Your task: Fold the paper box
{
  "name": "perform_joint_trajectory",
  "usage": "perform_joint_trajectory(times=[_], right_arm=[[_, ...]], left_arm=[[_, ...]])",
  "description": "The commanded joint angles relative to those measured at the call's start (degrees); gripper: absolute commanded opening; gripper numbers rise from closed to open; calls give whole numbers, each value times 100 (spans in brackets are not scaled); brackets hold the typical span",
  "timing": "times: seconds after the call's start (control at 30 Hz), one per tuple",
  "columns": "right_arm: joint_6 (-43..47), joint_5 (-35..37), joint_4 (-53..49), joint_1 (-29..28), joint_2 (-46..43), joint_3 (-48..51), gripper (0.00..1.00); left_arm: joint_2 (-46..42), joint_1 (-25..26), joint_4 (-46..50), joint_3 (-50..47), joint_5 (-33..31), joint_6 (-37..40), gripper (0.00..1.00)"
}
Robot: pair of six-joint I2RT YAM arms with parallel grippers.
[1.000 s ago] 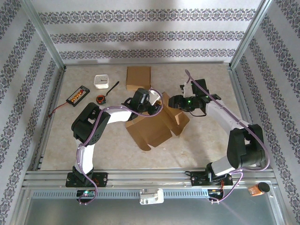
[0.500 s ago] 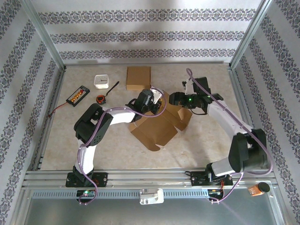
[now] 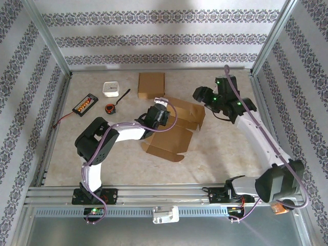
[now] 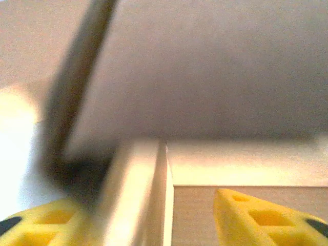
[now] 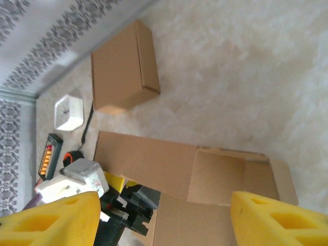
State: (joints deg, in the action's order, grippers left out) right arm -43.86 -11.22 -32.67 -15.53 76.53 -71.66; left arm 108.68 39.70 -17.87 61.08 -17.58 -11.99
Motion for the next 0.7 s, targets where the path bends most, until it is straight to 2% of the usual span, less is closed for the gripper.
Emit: perform_joint_trajectory(times=[0.0,0.07,0.17,0.3,0.37,0.5,0.57,0.67], right_arm=[[-204,250,-658,-266,278,-494,68],[-168,546,-765,-406,374,-611,69],[-223,925,-835,-460,479,-591,69],[-340,966,-738,-475,635,-470,70],[-401,869,-644,-474,735,-405,73],[-627,559,-438,-478,942,-310,73],[-721,460,-282,-486,999,-245,69],[-812,465,-115,-502,1064,-159,64]], left_arm=[[-818,81,609,-52,281,-623,64],[-1147,75,1208,-6,570,-956,71],[-1637,28,2004,44,799,-1464,70],[-1987,-435,2679,303,1662,-1952,69],[-1947,-733,2826,528,2165,-2034,70],[-1479,-1267,2834,1092,3451,-2205,79],[-1198,-1397,2942,1442,3672,-2227,82],[-812,-1428,3093,1914,3680,-2084,84]])
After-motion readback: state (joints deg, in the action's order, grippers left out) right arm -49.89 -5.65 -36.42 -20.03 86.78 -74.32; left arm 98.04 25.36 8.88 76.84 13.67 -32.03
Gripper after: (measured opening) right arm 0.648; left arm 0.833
